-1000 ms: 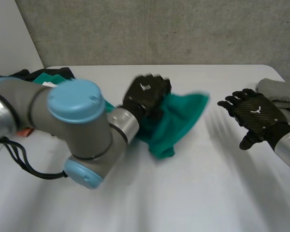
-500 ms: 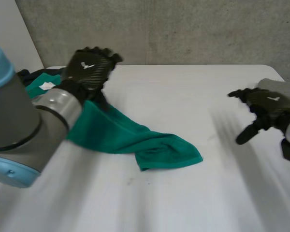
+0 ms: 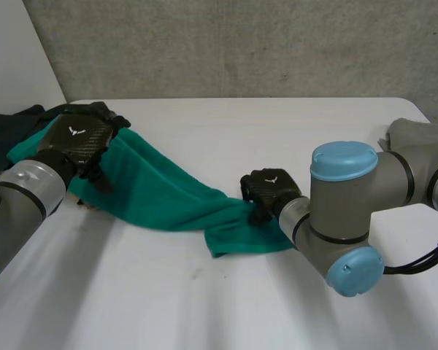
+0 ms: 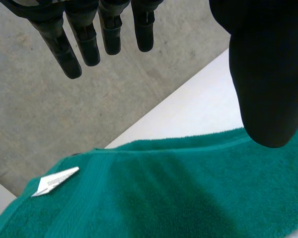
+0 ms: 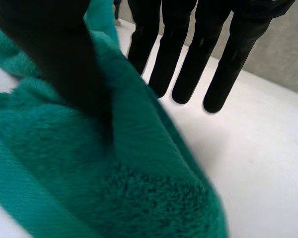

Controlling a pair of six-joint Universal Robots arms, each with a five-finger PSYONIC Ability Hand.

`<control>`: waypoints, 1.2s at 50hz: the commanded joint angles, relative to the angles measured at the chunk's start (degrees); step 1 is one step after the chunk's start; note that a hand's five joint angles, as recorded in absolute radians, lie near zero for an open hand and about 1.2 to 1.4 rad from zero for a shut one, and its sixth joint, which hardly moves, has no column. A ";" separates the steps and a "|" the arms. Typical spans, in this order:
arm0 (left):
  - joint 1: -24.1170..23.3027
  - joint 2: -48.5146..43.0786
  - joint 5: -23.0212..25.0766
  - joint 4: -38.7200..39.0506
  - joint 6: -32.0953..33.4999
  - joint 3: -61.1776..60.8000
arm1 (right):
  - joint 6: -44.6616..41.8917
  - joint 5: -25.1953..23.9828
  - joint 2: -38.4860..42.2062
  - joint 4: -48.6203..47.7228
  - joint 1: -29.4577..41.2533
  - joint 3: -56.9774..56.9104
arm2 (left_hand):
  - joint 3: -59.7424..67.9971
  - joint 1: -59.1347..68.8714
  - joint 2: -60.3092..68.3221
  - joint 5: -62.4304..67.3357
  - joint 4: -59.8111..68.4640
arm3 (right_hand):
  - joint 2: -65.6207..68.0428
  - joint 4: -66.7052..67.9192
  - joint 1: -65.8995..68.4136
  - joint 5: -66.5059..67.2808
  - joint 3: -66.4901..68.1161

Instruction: Fold the laundry.

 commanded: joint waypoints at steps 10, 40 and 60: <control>0.45 -4.43 0.07 0.67 1.24 -0.39 | -8.79 -2.09 -26.84 0.28 -3.69 8.67 | -3.23 -3.79 -2.97 -3.07 -2.59 | 24.13 25.19 24.21 26.08 24.92; -12.38 -15.18 -4.59 11.30 3.88 0.23 | -10.37 -7.19 -43.73 10.21 -14.50 8.32 | 56.47 55.91 56.73 56.63 57.11 | 24.13 25.19 24.21 26.08 24.92; -16.15 -22.96 -3.36 3.75 3.62 10.40 | -12.22 -27.05 -54.89 11.27 -14.41 6.91 | -2.84 -3.40 -2.58 -2.68 -2.20 | 24.13 25.19 24.21 26.08 24.92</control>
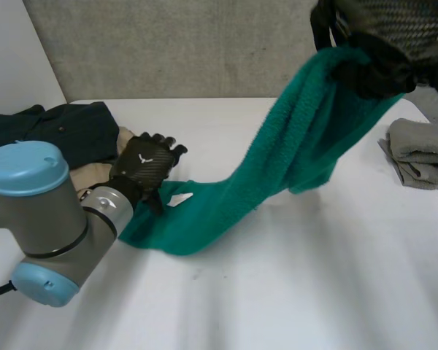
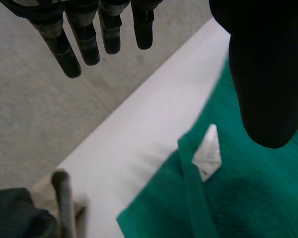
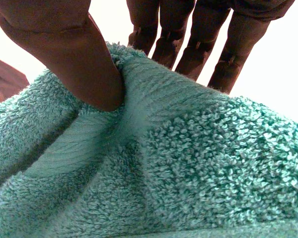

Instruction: Fold the laundry.

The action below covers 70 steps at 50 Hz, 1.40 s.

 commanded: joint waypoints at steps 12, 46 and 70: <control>-7.23 -13.42 2.41 -10.41 -7.99 13.21 | 0.58 -4.97 -2.22 -1.07 -1.72 -3.00 | 67.17 67.69 67.49 67.15 67.80 | 12.54 11.24 17.47 15.04 11.51; -2.74 -5.32 -3.74 -9.27 -4.06 24.77 | -24.47 19.02 36.18 3.44 -7.80 -16.35 | 67.21 67.73 67.53 67.19 67.84 | 12.54 11.24 17.47 15.04 11.51; -5.83 -4.55 -10.86 11.12 -1.76 9.45 | -21.31 16.22 31.61 -37.99 -6.04 15.69 | 67.21 67.73 67.53 67.19 67.84 | 12.54 11.24 17.47 15.04 11.51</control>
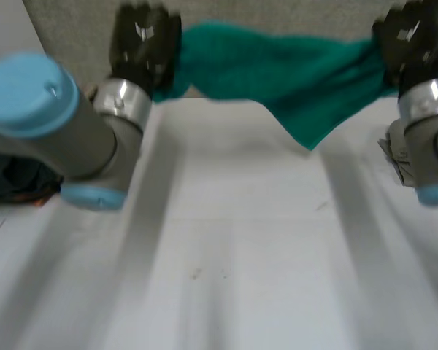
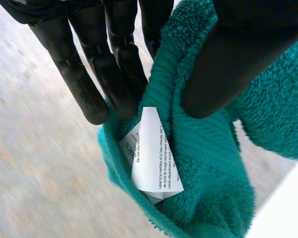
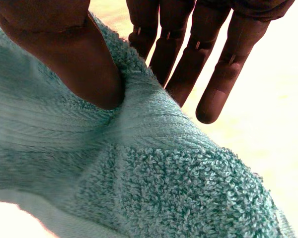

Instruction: Fold the laundry.

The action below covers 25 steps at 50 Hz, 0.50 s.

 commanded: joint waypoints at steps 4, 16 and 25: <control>-0.01 -2.73 -0.23 -0.55 0.27 -19.97 | 0.44 -5.39 -0.08 8.80 -0.10 17.69 | 7.40 10.80 7.52 11.56 7.02 | 12.54 11.20 17.47 14.12 11.29; -0.02 8.59 0.03 -7.92 0.54 -28.16 | 0.00 -5.56 0.54 13.64 -0.71 20.16 | -29.58 -26.18 -29.46 -25.42 -29.96 | 12.54 11.20 17.47 14.12 11.29; 2.01 10.10 1.00 -17.50 0.09 -22.10 | 0.44 -6.09 0.45 13.64 -0.71 20.95 | -41.23 -37.82 -41.10 -37.07 -41.60 | 12.54 11.20 17.47 14.12 11.29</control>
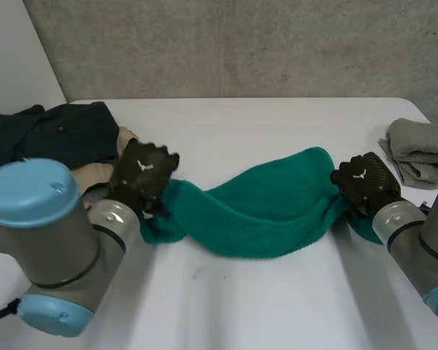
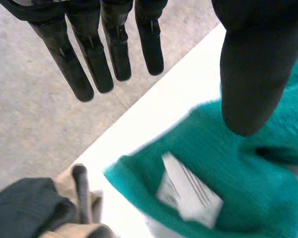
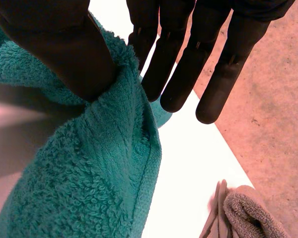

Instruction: Fold the laundry.

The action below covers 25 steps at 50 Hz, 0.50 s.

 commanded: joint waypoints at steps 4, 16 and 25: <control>1.64 -0.91 4.42 -14.83 -3.05 10.88 | 0.21 -0.59 0.04 -0.20 0.33 1.13 | -5.41 -4.76 -4.98 -4.45 -4.61 | 12.56 11.20 17.47 14.12 11.29; 1.64 -20.06 7.68 -25.91 -7.37 32.15 | 0.21 -0.50 0.04 -0.20 0.07 2.27 | -4.23 -3.59 -3.81 -3.28 -3.43 | 12.56 11.20 17.47 14.12 11.29; 1.46 -26.49 2.50 -32.07 -4.38 38.75 | -0.32 -0.06 -0.22 -0.11 -0.19 2.37 | 31.20 31.85 31.63 32.16 32.00 | 12.56 11.20 17.47 14.12 11.29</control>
